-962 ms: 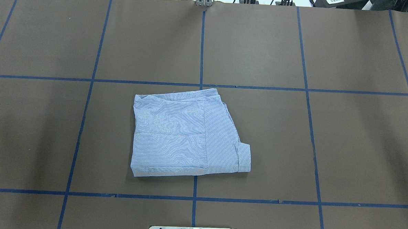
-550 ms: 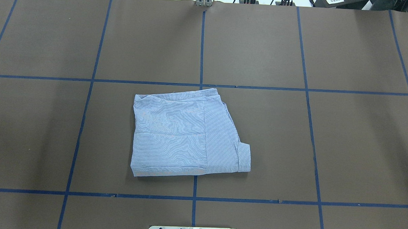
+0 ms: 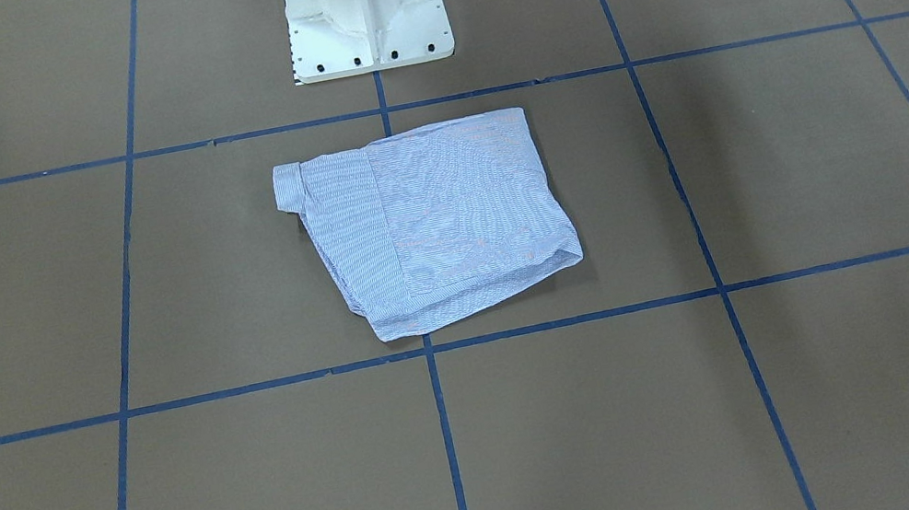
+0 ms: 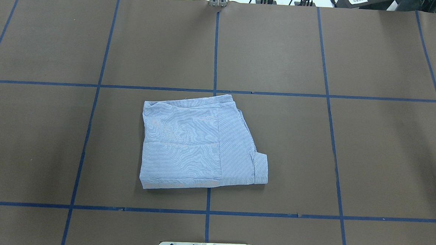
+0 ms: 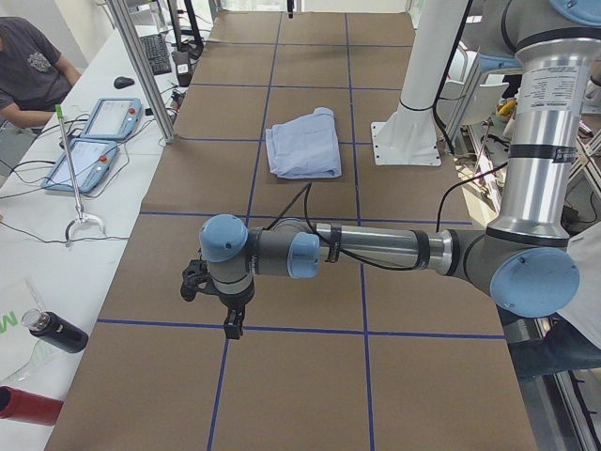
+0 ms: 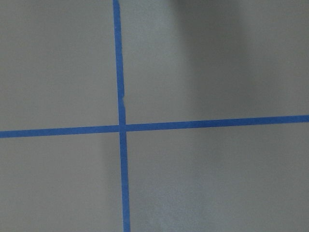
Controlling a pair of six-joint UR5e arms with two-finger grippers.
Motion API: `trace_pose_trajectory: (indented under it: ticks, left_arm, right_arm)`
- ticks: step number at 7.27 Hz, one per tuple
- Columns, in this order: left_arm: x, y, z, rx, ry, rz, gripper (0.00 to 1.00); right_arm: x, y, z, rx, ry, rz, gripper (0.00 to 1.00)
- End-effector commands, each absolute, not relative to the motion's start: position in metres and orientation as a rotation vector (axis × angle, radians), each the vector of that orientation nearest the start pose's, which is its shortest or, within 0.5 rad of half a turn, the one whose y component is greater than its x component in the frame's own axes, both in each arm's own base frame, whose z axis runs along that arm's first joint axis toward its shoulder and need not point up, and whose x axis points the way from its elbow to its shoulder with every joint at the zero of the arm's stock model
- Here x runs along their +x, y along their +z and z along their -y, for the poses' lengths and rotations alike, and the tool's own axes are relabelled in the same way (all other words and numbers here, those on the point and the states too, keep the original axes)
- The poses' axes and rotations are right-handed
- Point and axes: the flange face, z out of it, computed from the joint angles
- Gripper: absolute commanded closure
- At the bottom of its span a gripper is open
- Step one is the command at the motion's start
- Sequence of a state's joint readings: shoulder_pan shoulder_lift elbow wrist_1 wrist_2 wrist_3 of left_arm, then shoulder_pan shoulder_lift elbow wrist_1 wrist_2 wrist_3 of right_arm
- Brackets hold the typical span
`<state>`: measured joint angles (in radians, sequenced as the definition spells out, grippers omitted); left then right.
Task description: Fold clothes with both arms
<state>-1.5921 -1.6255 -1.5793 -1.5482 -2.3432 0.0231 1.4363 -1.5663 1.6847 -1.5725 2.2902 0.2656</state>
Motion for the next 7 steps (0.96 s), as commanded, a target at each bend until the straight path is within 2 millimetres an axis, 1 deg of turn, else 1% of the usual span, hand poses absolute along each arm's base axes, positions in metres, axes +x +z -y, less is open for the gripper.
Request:
trace_pose_trajectory:
  ticks: [1,2,3,4,5,6,7]
  left_arm:
    - [-0.069,0.629,0.511,0.044,-0.005,-0.787,0.00]
    - [-0.065,0.628,0.512,0.042,0.003,-0.785,0.00]
    - [-0.064,0.628,0.513,0.041,0.006,-0.784,0.00]
    - [-0.063,0.628,0.513,0.040,0.007,-0.782,0.00]
    - [-0.063,0.628,0.513,0.040,0.007,-0.781,0.00]
    - [-0.065,0.629,0.513,0.043,0.007,-0.767,0.00]
    - [-0.066,0.629,0.513,0.044,0.009,-0.747,0.00]
  right_arm:
    - [0.000,0.603,0.504,-0.051,0.127,0.738,0.00]
    - [-0.001,0.607,0.503,-0.057,0.127,0.732,0.00]
    - [0.001,0.617,0.498,-0.076,0.133,0.730,0.00]
    - [0.001,0.622,0.497,-0.084,0.131,0.728,0.00]
    - [0.009,0.626,0.495,-0.084,0.144,0.727,0.00]
    - [0.033,0.633,0.491,-0.073,0.177,0.734,0.00]
    - [0.051,0.644,0.488,-0.056,0.136,0.734,0.00]
